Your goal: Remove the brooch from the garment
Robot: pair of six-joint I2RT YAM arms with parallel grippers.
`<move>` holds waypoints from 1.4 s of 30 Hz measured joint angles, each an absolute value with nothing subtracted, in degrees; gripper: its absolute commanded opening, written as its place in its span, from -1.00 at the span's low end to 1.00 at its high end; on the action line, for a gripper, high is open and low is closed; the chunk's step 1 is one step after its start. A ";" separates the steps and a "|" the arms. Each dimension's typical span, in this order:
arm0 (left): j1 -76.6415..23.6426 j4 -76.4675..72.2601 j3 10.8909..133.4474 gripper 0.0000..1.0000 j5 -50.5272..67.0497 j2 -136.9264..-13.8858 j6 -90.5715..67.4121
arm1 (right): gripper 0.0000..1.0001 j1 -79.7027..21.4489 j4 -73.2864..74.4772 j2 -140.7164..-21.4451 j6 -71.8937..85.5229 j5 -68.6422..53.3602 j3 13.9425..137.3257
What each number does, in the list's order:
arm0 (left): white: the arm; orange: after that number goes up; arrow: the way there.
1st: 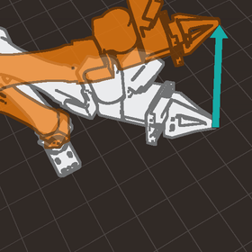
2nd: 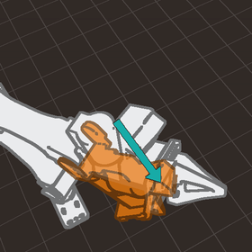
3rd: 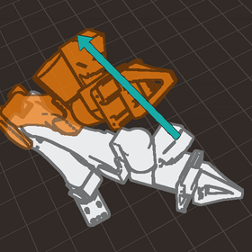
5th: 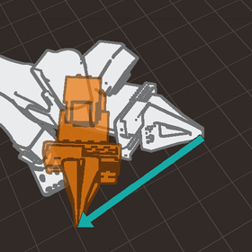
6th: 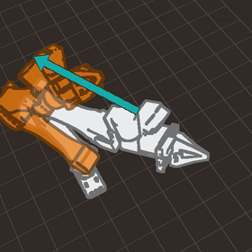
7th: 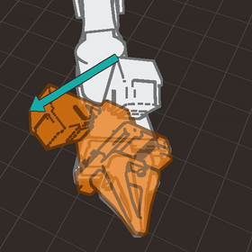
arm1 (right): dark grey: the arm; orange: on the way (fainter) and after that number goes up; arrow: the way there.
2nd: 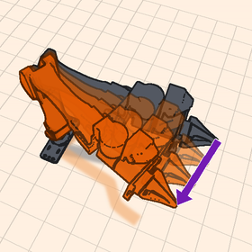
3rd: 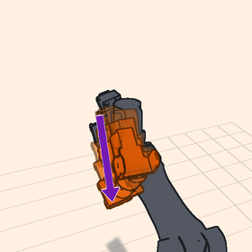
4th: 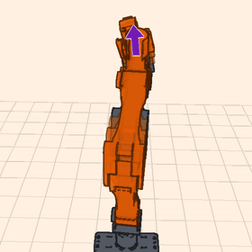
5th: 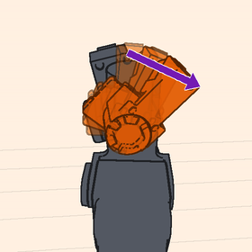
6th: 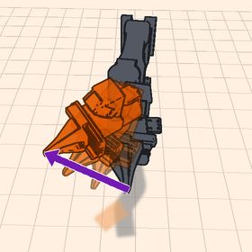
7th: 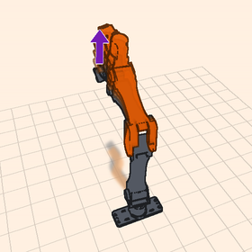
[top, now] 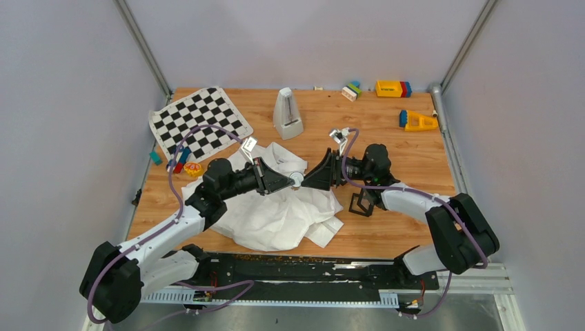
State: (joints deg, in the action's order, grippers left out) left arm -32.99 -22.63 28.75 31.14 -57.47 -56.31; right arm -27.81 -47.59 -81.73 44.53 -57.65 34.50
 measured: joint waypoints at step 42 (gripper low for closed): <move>-34.81 -21.47 29.82 -1.00 32.84 -60.20 -54.92 | -0.43 -28.88 -46.13 -83.74 44.88 -59.11 36.53</move>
State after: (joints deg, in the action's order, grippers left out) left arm -34.81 -21.47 29.82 32.84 -60.20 -54.92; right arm -28.88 -46.13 -83.74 44.88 -59.11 36.53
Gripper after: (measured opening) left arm 0.009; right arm 0.293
